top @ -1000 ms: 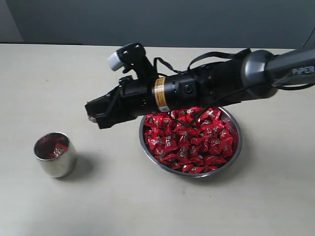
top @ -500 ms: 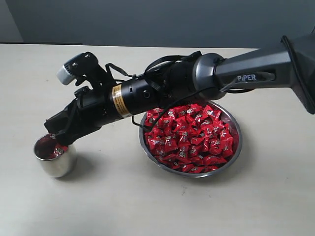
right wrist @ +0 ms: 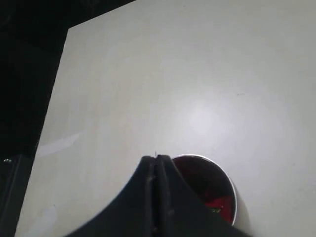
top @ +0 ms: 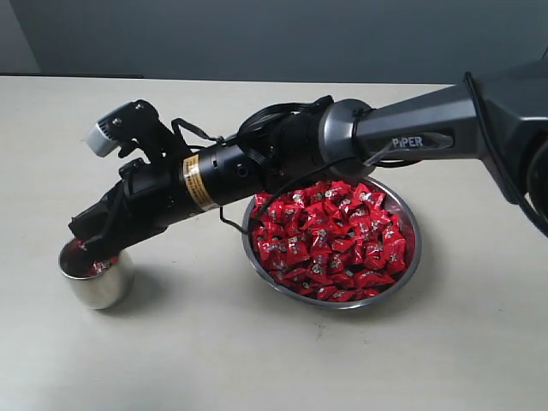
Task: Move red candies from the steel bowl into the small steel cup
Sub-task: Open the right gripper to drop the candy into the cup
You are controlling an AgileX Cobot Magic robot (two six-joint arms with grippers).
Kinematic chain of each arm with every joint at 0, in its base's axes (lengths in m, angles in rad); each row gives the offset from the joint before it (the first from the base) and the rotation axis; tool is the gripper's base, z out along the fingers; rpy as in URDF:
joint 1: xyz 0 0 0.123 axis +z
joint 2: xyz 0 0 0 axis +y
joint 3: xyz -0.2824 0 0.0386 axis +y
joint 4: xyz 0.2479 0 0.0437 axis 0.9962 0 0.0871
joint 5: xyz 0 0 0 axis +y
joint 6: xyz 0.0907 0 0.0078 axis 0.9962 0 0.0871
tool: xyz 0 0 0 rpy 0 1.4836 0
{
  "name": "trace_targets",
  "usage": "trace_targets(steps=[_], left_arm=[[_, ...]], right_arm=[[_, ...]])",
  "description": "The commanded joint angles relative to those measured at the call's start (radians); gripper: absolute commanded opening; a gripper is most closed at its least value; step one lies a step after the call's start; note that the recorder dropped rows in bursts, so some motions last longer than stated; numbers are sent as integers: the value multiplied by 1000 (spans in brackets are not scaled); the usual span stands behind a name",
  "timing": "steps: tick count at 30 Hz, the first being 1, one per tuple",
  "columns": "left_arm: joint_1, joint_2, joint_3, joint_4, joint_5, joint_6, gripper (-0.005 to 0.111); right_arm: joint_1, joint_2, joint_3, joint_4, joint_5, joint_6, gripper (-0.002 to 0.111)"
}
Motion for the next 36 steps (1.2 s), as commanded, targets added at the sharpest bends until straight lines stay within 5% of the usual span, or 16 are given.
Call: trace_targets(steps=[1,18,23,36], left_arm=[[1,-4,4,1,-6,-1,0],[1,-4,4,1,-6,-1,0],[1,-4,4,1,-6,-1,0],[1,-4,4,1,-6,-1,0]], right_arm=[[2,18,-29,-7,9,21,-1],[14,36,-47,-47,47,51,-1],[14,36,-47,-47,58,55,40],[-2,-98,-47,-99,102,139,38]])
